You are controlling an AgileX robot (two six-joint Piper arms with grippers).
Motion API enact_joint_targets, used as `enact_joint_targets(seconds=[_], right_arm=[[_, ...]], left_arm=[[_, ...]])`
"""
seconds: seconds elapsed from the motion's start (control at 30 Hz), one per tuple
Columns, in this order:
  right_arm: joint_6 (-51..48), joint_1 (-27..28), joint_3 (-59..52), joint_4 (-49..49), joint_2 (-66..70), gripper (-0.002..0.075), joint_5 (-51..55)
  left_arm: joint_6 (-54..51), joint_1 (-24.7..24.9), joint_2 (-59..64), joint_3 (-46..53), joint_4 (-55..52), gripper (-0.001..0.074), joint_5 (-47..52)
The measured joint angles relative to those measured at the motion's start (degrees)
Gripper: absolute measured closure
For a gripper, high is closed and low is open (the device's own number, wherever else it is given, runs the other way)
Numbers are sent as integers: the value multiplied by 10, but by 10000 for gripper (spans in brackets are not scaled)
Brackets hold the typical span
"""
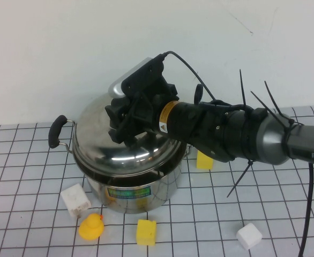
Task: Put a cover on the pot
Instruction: Place the pot lid on the pot
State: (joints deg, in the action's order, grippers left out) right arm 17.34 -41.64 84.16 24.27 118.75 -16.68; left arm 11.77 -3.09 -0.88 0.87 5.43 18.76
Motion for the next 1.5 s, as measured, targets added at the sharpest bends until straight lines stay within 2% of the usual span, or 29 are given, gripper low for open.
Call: enact_joint_targets(seconds=[1.5], right_arm=[[29,-6,0,30,-1,379,55]], left_arm=[[0,0,0,0,0,738,0]])
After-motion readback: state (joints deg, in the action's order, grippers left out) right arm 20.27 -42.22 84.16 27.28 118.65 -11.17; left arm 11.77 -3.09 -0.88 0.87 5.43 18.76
